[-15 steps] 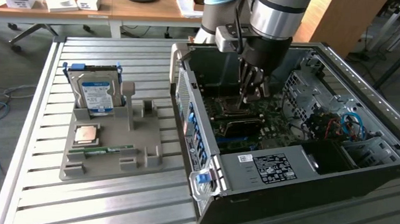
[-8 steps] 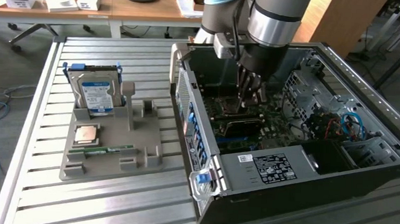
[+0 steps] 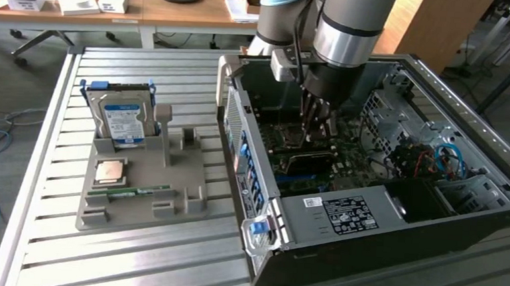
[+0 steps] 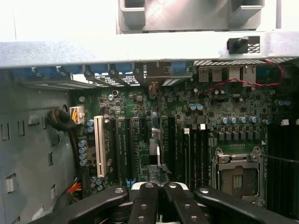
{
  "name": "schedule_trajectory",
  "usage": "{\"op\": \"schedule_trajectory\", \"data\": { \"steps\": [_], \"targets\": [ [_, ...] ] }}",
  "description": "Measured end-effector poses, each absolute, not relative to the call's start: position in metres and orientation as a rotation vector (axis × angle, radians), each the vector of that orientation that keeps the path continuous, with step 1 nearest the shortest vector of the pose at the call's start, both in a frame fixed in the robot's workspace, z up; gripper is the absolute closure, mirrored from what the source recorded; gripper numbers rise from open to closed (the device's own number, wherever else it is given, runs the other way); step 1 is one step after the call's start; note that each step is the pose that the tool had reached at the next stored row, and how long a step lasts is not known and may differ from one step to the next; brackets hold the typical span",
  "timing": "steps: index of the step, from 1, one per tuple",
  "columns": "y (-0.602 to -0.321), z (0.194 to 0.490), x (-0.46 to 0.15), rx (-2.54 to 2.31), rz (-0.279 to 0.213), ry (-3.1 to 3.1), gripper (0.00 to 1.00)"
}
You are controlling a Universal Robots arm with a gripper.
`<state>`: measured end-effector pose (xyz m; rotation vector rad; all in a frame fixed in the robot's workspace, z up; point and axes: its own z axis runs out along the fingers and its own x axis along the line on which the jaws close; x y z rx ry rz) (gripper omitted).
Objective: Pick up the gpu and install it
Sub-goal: 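Press down on the gpu until it lock into place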
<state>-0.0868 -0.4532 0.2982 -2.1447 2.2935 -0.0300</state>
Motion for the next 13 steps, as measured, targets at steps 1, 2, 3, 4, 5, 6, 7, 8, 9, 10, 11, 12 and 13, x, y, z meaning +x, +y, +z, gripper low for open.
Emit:
{"op": "schedule_trajectory", "data": {
  "steps": [1, 2, 3, 4, 5, 6, 7, 8, 9, 10, 11, 12, 13],
  "targets": [
    [-0.453, 0.298, -0.087, -2.145, -0.030, 2.293, 0.89],
    [-0.453, 0.298, -0.087, -2.145, -0.030, 2.294, 0.89],
    [-0.453, 0.298, -0.087, -2.145, -0.030, 2.293, 0.89],
    [-0.451, 0.298, -0.087, -2.144, -0.030, 2.294, 0.89],
    [-0.449, 0.297, -0.087, -2.144, -0.030, 2.294, 0.89],
    [-0.447, 0.296, -0.087, -2.145, -0.030, 2.294, 0.89],
    [-0.444, 0.296, -0.087, -2.145, -0.030, 2.293, 0.89],
    [-0.443, 0.295, -0.087, -2.145, -0.030, 2.294, 0.89],
    [-0.442, 0.294, -0.087, -2.145, -0.030, 2.294, 0.89],
    [-0.441, 0.292, -0.087, -2.144, -0.030, 2.293, 0.89],
    [-0.440, 0.290, -0.087, -2.144, -0.030, 2.294, 0.89],
    [-0.440, 0.288, -0.087, -2.145, -0.030, 2.293, 0.89],
    [-0.439, 0.286, -0.087, -2.145, -0.030, 2.293, 0.89]
  ]
}}
